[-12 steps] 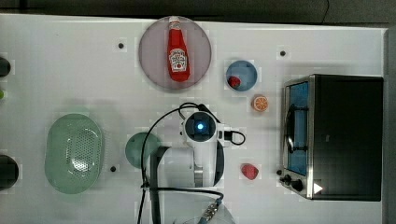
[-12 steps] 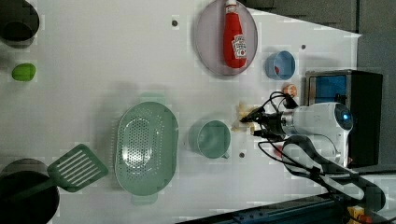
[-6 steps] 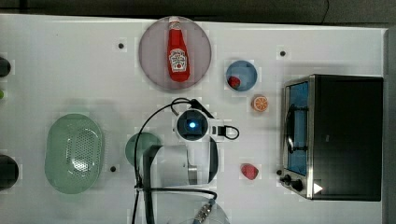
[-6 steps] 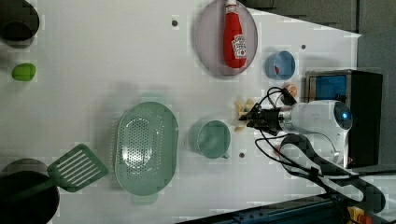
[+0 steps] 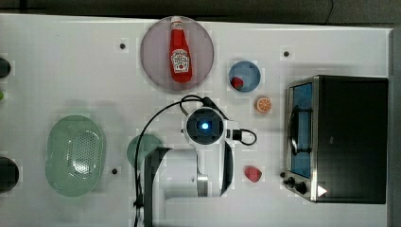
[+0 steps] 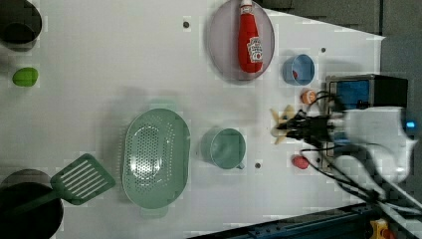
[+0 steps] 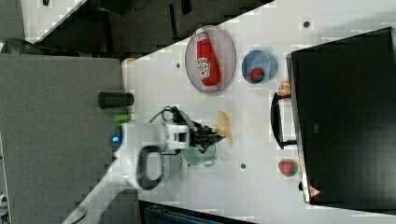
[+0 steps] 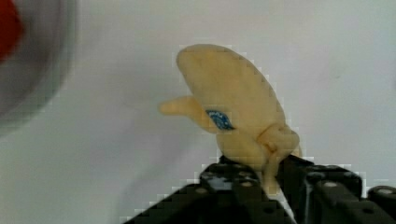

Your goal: Pick banana from table and place on oven.

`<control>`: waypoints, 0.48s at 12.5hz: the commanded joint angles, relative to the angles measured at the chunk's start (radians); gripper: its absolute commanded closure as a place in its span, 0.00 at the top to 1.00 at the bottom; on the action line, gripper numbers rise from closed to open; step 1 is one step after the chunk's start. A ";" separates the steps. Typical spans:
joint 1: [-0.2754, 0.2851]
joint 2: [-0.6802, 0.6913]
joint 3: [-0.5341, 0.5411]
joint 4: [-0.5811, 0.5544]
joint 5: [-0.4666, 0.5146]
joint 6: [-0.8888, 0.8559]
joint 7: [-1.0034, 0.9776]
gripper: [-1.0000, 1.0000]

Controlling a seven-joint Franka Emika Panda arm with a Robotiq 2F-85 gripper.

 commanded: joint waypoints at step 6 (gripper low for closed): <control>-0.023 -0.290 -0.105 0.460 -0.010 -0.647 -0.014 0.21</control>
